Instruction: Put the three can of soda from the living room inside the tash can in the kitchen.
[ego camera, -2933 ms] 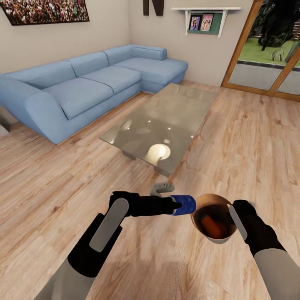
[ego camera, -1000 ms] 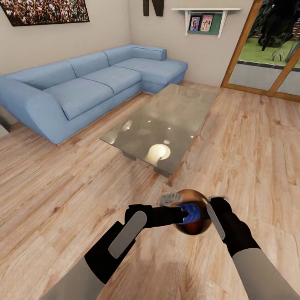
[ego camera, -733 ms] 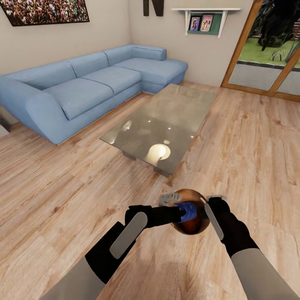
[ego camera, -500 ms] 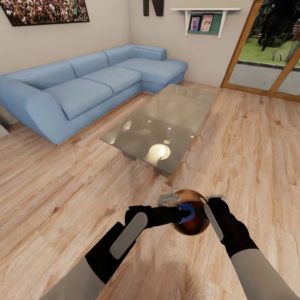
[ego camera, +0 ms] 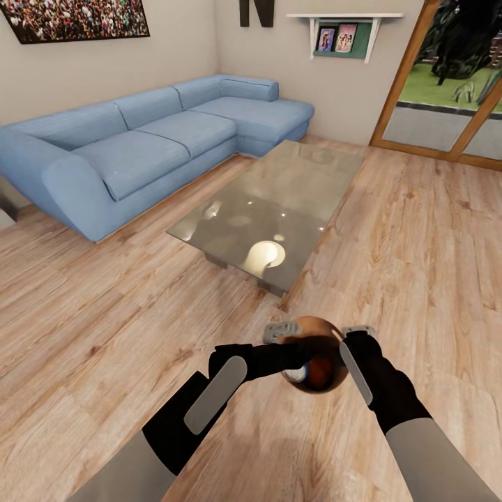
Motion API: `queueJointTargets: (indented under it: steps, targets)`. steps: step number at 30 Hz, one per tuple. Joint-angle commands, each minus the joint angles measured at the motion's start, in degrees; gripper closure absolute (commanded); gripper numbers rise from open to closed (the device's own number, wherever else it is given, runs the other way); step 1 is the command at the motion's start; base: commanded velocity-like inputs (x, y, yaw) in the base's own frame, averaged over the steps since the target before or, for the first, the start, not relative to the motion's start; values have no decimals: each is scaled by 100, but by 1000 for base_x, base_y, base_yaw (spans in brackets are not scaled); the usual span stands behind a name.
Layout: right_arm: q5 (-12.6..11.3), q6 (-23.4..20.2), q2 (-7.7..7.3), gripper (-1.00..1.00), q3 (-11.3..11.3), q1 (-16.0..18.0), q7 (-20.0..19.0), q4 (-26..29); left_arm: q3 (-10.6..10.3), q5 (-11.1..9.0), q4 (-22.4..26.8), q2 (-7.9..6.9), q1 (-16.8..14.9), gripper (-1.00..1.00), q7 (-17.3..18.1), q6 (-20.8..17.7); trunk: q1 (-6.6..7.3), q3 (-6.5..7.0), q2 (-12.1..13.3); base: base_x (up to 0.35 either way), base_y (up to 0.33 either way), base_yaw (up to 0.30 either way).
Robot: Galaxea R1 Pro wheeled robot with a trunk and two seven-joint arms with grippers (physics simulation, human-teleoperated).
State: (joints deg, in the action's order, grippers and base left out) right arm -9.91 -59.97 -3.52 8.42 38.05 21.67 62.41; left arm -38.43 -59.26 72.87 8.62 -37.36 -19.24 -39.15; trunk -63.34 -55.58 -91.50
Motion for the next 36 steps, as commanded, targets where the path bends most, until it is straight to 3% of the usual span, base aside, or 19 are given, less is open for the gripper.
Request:
queueJointTargets:
  steps: [1,12,16,21,25,26,29,36]
  targets:
    - [10,-3,-3,100,-10,1,-23,19,-3,0,4,-2,0,-100,-2,-1,0,0,0,0,0,0]
    - [-9,-3,-102,100,-148,0,-35,82,-25,-8,310,-50,11,-100,-191,-65,0,0,0,0,0,0]
    - [-12,-3,-208,100,-467,0,-44,79,-27,-14,519,-68,18,-100,-449,-184,0,0,0,0,0,0]
    - [-18,-3,-414,100,-751,2,-259,79,-15,-14,620,-87,25,-100,-546,-405,0,0,0,0,0,0]
    - [-9,-3,-717,100,-825,4,-803,63,11,-8,652,-94,26,-100,-651,-707,0,0,0,0,0,0]
    - [-6,-3,-884,100,-839,7,-1017,28,24,-8,653,-96,27,-100,-811,-828,0,0,0,0,0,0]
    - [-4,-3,-1069,100,-928,8,-1188,1,36,-22,619,-96,27,-100,-1161,-908,0,0,0,0,0,0]
    - [-2,-3,-1198,100,-1177,9,-1309,-87,53,-52,568,-96,27,-100,-2381,-1215,0,0,0,0,0,0]
